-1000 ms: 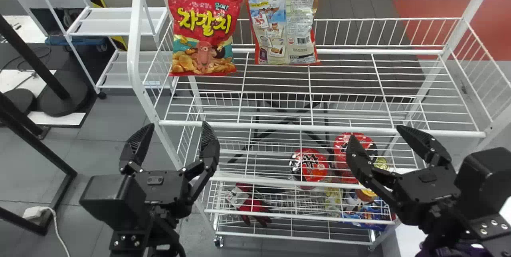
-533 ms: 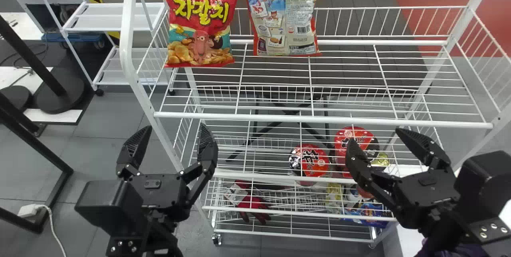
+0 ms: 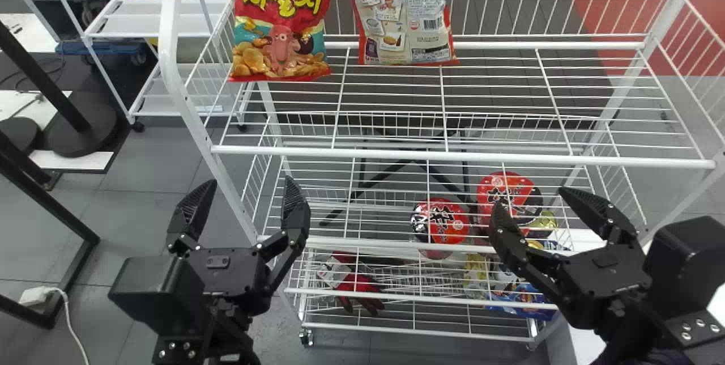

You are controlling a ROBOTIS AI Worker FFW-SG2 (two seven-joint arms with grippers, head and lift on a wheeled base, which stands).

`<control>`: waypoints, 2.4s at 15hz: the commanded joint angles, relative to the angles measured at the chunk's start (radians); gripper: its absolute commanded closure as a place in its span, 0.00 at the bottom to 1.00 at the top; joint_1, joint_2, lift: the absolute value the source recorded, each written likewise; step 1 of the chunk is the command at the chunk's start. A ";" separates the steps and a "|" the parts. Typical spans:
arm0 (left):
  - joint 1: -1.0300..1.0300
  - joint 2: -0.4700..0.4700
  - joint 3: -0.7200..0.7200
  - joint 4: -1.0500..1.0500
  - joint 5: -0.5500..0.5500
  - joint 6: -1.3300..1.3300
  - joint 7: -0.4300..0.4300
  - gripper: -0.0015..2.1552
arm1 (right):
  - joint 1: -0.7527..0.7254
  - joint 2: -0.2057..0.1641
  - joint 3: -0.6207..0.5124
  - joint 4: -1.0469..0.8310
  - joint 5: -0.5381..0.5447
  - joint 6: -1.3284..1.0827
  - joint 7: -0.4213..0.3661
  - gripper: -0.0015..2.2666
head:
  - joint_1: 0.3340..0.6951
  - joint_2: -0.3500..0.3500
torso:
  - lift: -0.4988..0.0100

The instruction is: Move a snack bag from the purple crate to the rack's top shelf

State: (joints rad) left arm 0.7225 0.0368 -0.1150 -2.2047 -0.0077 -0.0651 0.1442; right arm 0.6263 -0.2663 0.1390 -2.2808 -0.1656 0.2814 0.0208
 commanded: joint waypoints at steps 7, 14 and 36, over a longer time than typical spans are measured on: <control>-0.005 0.000 0.000 0.013 0.000 0.000 0.002 0.04 | 0.000 0.001 -0.015 0.000 -0.006 0.037 0.008 0.08 | 1.00 0.60 | 0.65; -0.008 0.000 0.000 0.025 0.003 -0.009 0.002 0.04 | 0.004 0.001 -0.018 0.003 -0.006 0.040 0.011 0.08 | 1.00 0.59 | 0.60; -0.025 -0.006 -0.008 0.060 0.011 -0.040 0.005 0.04 | 0.004 0.001 -0.030 0.010 -0.008 0.071 0.031 0.08 | 1.00 0.58 | 0.42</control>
State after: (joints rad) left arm 0.6992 0.0306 -0.1227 -2.1446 0.0031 -0.1050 0.1488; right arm 0.6307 -0.2662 0.1105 -2.2712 -0.1731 0.3568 0.0516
